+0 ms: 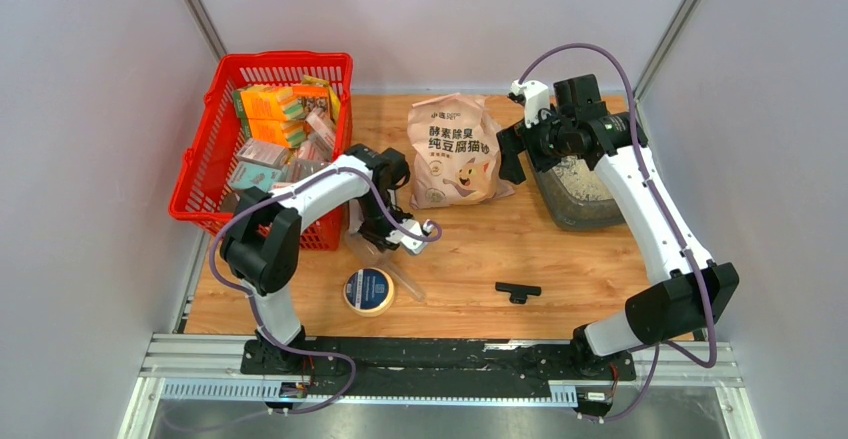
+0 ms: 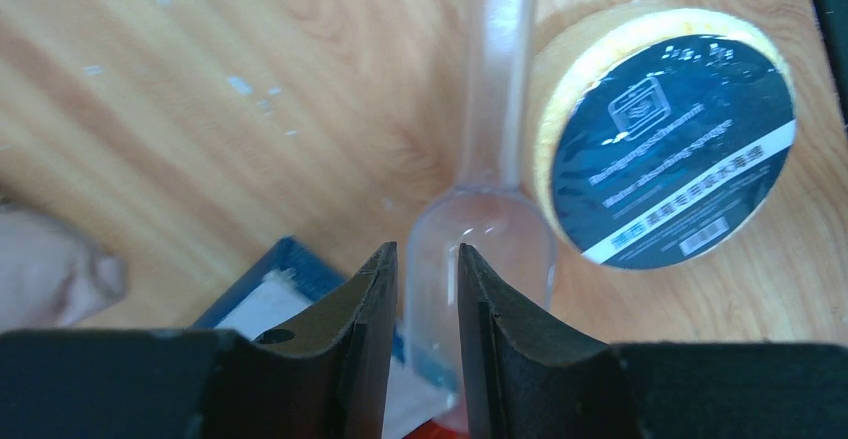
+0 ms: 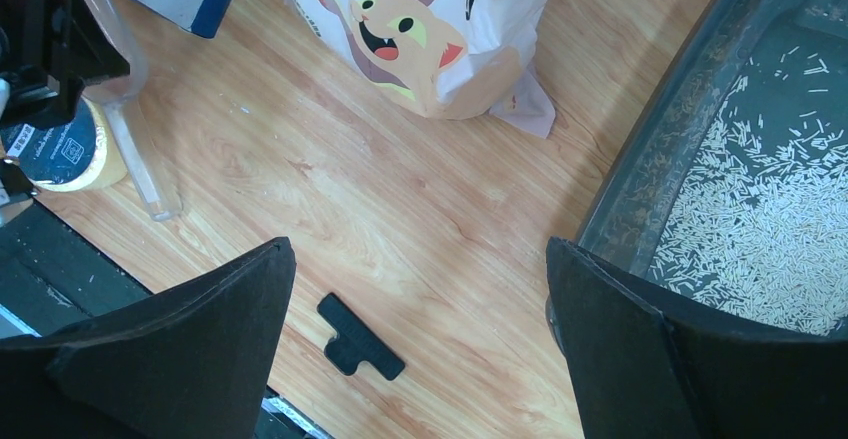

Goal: Fill the litter box with clean litter

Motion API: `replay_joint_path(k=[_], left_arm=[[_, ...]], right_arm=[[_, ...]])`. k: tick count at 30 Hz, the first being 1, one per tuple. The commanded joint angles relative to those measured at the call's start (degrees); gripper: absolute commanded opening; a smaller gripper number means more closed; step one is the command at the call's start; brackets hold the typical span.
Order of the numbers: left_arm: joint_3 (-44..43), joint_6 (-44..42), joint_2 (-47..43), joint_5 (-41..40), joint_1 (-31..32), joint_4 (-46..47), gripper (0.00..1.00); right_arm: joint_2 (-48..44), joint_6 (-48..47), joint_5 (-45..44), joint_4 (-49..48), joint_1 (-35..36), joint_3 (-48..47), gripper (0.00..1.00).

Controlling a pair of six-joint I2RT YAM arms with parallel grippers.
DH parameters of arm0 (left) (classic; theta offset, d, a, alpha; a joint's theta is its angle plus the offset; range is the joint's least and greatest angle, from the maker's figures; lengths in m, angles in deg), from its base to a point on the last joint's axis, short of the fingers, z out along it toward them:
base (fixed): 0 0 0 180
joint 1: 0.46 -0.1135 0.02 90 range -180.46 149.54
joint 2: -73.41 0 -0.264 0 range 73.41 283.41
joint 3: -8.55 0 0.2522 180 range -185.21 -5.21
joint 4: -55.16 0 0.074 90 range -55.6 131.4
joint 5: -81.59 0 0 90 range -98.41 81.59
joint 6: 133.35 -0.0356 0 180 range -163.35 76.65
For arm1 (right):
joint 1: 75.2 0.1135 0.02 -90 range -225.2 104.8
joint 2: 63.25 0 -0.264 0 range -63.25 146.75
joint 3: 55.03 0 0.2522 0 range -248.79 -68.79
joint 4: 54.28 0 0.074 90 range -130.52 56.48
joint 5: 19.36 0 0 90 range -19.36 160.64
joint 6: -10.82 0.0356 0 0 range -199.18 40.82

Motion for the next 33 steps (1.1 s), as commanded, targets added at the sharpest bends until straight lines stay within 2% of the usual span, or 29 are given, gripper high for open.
replay_joint_path(k=[1, 10, 15, 20, 26, 29, 30, 33], left_arm=[[-5.97, -1.5, -0.54, 1.04, -1.21, -3.0, 0.37], [-5.45, -2.47, 2.62, 0.43, -0.78, -0.89, 0.48], [-3.52, -2.82, 4.29, -2.21, 0.02, 0.25, 0.52], [-1.49, -3.96, 4.99, -4.75, 0.28, 0.87, 0.51], [1.41, -5.19, 5.17, -5.29, 0.28, -0.28, 0.38], [1.94, -4.58, 5.0, -4.76, 0.28, 1.13, 0.21], [1.59, -4.32, 4.99, -4.5, 0.28, 1.91, 0.1], [-0.16, -2.3, 4.56, -3.44, 0.19, 2.54, 0.0]], right_arm=[[-1.15, -0.62, 0.99, -1.65, -0.26, -0.52, 1.0], [-1.5, -0.44, 1.43, -1.12, -0.26, 0.27, 1.0], [-2.9, -0.62, 1.34, -1.04, -0.34, 1.94, 1.0], [-4.14, -0.97, 0.82, -1.03, -0.61, 3.43, 1.0], [-4.58, -1.06, 0.9, -1.04, -1.05, 4.23, 1.0], [-4.4, -0.97, 0.9, -1.12, -1.13, 4.05, 1.0], [-4.14, -0.97, 0.99, -1.12, -1.14, 3.97, 1.0], [-3.7, -0.79, 0.99, -1.21, -1.14, 3.35, 1.0]])
